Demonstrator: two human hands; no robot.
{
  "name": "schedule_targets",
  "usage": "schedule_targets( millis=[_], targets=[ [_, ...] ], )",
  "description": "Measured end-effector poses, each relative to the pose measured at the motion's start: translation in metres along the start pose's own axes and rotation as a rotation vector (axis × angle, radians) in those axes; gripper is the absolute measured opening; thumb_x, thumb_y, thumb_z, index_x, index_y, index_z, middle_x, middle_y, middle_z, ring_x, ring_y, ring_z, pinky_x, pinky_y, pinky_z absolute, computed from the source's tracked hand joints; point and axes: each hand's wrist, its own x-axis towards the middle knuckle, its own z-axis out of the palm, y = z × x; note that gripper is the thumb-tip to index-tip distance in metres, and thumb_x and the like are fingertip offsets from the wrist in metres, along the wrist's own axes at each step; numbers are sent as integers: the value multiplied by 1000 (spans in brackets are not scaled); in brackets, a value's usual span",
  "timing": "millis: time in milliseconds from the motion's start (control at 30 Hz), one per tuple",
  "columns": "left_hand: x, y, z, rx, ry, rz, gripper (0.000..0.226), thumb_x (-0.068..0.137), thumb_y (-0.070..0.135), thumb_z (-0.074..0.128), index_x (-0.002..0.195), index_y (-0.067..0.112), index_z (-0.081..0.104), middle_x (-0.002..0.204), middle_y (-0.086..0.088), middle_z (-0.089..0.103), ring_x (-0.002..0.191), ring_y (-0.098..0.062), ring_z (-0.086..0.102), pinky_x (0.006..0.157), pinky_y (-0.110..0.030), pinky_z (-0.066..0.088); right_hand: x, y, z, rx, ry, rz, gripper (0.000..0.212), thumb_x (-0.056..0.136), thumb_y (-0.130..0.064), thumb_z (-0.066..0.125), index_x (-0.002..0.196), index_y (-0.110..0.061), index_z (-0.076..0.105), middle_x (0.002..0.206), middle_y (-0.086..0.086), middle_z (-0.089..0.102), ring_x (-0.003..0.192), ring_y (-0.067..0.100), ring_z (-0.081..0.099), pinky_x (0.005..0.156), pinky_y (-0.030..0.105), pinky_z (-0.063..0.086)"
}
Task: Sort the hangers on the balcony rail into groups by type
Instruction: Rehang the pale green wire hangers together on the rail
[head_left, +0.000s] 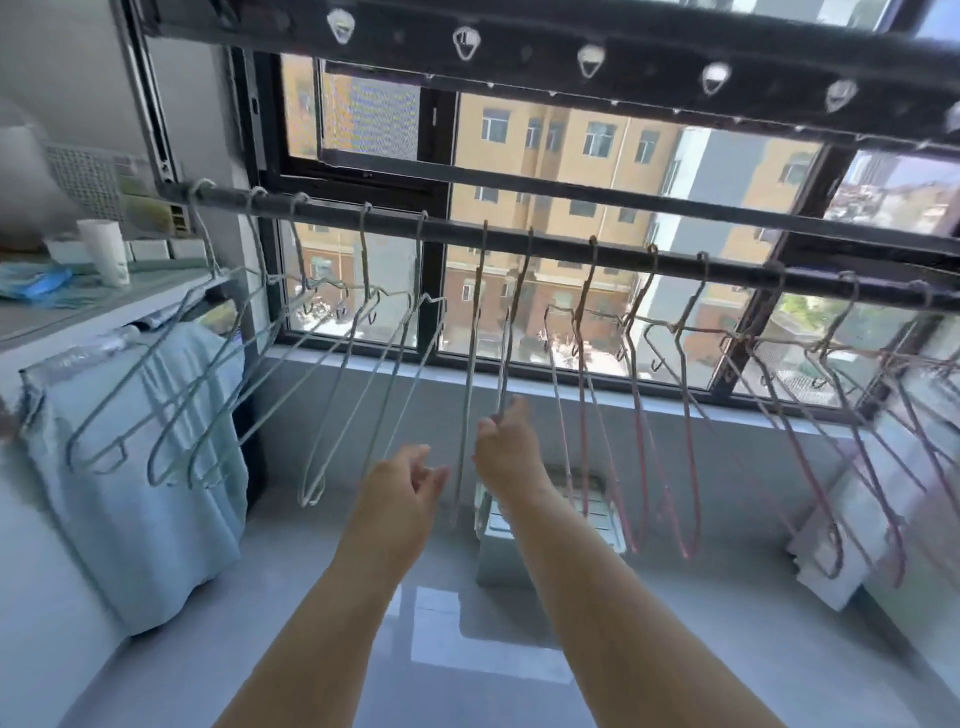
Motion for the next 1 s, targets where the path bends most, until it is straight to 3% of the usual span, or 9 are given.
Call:
schedule_targets(
  millis=[133, 200, 300, 467, 533, 600, 700, 833, 1000],
  targets=[
    [16, -2, 12, -224, -97, -69, 44, 86, 42, 52, 115, 8, 55, 105, -13, 66, 91, -21, 60, 81, -30, 42, 8, 0, 12, 174, 48, 11, 38, 92, -9, 39, 130, -8, 38, 114, 13, 56, 104, 30, 56, 94, 44, 47],
    [22, -2, 18, -292, -146, -76, 50, 83, 50, 50, 109, 8, 56, 102, -15, 67, 86, -22, 60, 83, -35, 45, 11, 0, 11, 174, 63, -20, 35, 93, -6, 36, 128, -7, 40, 100, 8, 55, 95, 27, 58, 87, 37, 49],
    [25, 4, 22, -294, -169, -73, 37, 91, 38, 46, 114, 11, 52, 98, -7, 65, 91, -22, 60, 90, -43, 47, 12, 3, 6, 178, 38, -41, 39, 97, -2, 27, 131, -17, 35, 80, -2, 47, 67, 10, 48, 65, 16, 43],
    [27, 11, 26, -277, -120, -71, 32, 95, 21, 41, 124, 8, 49, 115, -15, 60, 109, -28, 55, 97, -41, 43, 21, 12, 5, 261, 123, 5, 45, 97, -6, 28, 141, -14, 30, 80, -5, 45, 62, 9, 41, 62, 25, 38],
    [27, 12, 27, -303, -91, -56, 29, 96, 17, 37, 121, 9, 50, 107, -15, 61, 97, -26, 57, 91, -40, 48, 23, 14, 4, 273, 139, -4, 43, 97, -7, 29, 137, -20, 36, 79, -4, 45, 60, 9, 40, 58, 24, 36],
    [27, 13, 29, -329, -57, -47, 27, 97, 16, 33, 115, 10, 52, 78, -5, 55, 70, -13, 52, 69, -30, 52, 26, 16, 2, 289, 129, -4, 36, 96, -8, 29, 122, -28, 43, 75, -2, 44, 57, 10, 39, 55, 25, 35],
    [28, 10, 32, -320, 16, -53, 28, 97, 16, 29, 111, 10, 53, 59, 3, 40, 51, -12, 38, 56, -31, 40, 27, 17, 0, 286, 116, -3, 24, 96, -7, 29, 105, -16, 50, 69, -1, 41, 55, 11, 38, 52, 26, 34],
    [29, 11, 29, -222, 99, -28, 30, 97, 14, 28, 111, 10, 55, 67, -9, 52, 55, -13, 38, 55, -27, 30, 28, 18, -2, 292, 96, -19, 36, 96, -6, 29, 128, -13, 43, 80, -1, 45, 61, 11, 40, 64, 30, 39],
    [33, 9, 25, -205, 121, -26, 31, 97, 14, 29, 113, 9, 55, 81, -24, 57, 56, -14, 41, 59, -30, 33, 30, 20, -1, 294, 92, -27, 36, 96, -4, 29, 128, -8, 43, 80, -1, 46, 60, 12, 40, 66, 32, 39]
  ],
)
